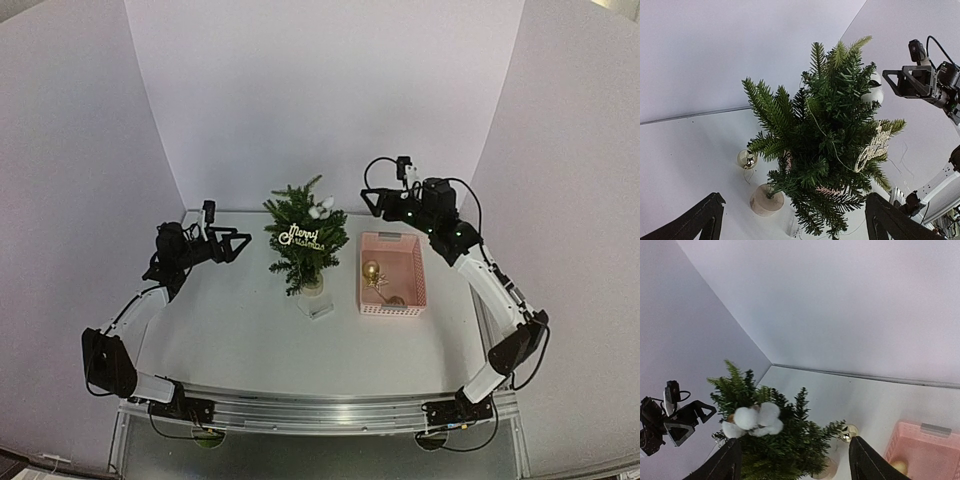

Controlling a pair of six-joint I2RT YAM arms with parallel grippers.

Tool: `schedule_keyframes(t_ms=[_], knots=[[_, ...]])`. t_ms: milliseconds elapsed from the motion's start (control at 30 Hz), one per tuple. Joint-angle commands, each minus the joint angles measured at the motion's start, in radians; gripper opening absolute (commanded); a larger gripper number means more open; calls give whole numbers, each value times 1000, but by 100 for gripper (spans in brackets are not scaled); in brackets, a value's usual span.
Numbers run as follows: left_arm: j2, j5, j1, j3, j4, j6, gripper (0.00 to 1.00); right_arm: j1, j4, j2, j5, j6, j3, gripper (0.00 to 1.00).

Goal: Decorate the small christmas tree

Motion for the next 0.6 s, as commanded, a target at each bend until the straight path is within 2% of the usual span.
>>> schedule_keyframes(t_ms=[0, 100, 233, 300, 567], knots=[[-25, -22, 6, -11, 46, -34, 99, -84, -297, -25, 51, 51, -49, 72], [-24, -25, 5, -16, 37, -33, 99, -92, -408, -17, 49, -21, -121, 66], [-14, -27, 5, -19, 35, -35, 99, -110, -432, 29, 22, -31, -227, 44], [-8, -28, 5, -16, 33, -35, 99, -111, -454, 76, 13, -10, -234, 39], [19, -36, 5, -5, 17, -28, 99, -80, -458, 268, 51, 173, -184, 34]])
